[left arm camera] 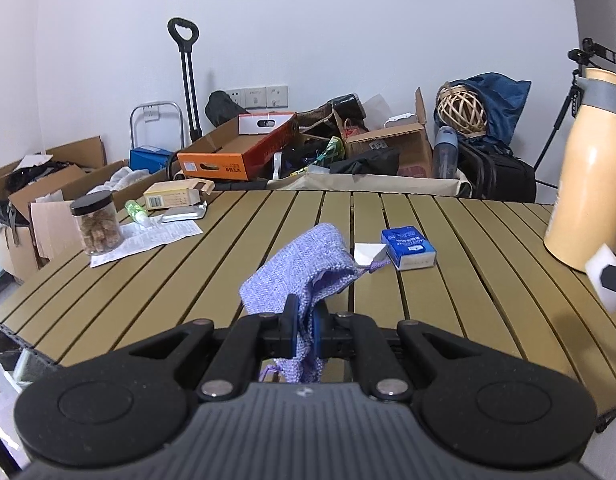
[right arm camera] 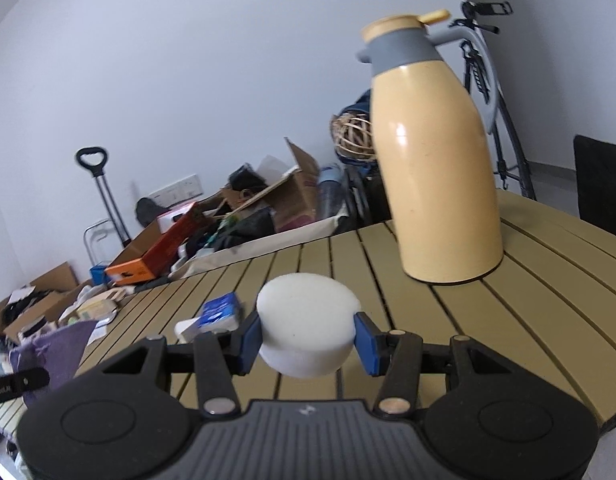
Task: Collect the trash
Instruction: 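Carry the lavender pouch and white puff down toward the black trash bin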
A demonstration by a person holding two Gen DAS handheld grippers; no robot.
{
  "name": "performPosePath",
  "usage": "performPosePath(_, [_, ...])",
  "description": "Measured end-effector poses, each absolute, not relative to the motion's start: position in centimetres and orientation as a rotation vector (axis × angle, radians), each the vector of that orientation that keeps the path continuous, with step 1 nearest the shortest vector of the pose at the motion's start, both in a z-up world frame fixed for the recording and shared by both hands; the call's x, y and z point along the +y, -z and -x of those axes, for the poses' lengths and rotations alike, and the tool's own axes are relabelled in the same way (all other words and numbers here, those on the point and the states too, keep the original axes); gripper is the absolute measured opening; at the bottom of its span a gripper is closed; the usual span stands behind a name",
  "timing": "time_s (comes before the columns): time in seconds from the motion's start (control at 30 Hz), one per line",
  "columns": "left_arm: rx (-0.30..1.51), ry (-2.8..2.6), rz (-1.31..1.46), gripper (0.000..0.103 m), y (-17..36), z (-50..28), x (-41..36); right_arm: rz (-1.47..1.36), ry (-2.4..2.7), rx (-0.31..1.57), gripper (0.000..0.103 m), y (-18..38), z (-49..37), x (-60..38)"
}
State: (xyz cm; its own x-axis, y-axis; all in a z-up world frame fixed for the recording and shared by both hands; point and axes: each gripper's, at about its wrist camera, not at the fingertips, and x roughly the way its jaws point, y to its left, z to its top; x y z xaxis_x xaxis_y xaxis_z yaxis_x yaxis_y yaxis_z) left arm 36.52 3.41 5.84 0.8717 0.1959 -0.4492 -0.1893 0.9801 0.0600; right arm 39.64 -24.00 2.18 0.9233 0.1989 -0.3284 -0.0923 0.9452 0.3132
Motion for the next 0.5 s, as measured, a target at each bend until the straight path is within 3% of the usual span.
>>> performPosePath(0.5, [0.474,-0.159,-0.029,0.007,-4.9,-28.5,3.7,-0.254,-0.245,0.373,0.048,-1.3,-31.6,-21.6])
